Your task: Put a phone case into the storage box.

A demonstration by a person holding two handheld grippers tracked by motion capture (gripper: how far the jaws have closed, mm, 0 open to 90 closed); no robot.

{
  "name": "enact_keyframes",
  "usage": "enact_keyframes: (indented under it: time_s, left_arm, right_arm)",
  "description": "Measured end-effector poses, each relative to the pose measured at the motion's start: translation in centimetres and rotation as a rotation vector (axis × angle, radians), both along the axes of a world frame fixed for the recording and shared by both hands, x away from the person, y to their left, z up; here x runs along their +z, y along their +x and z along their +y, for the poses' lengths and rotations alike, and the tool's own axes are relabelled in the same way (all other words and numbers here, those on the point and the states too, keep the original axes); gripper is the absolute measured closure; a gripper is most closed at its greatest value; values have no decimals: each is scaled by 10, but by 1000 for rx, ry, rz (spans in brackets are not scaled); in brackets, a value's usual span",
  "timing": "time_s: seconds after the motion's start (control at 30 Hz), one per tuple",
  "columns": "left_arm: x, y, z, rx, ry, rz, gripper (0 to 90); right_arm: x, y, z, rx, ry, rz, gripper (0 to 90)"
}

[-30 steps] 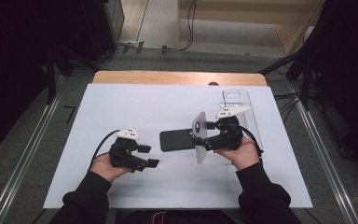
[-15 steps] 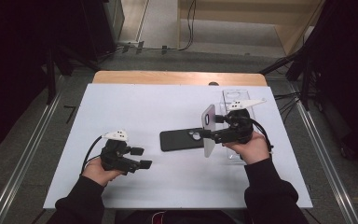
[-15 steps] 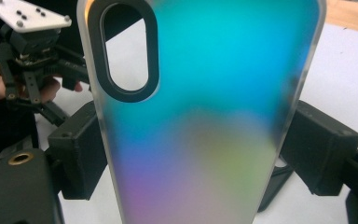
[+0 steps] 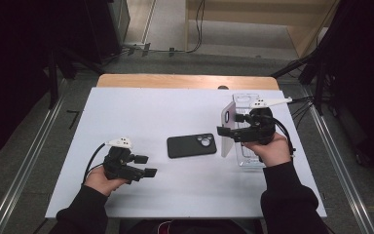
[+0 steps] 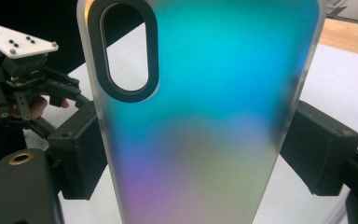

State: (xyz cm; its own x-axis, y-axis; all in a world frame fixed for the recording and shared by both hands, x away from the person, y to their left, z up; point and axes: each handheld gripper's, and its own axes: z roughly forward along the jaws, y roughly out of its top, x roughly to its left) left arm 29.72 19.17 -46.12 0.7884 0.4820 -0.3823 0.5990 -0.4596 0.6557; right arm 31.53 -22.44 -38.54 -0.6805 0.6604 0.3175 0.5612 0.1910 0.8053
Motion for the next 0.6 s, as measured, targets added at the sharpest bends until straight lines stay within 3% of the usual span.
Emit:
enact_keyframes:
  time_s: [0.5, 0.6]
  left_arm:
    - [2, -2, 0, 8, -5, -13, 282]
    - [1, -2, 0, 12, -10, -12, 281]
  right_arm:
    - [4, 2, -23, -135, -11, -34, 147]
    - [5, 2, -28, -182, -17, -33, 147]
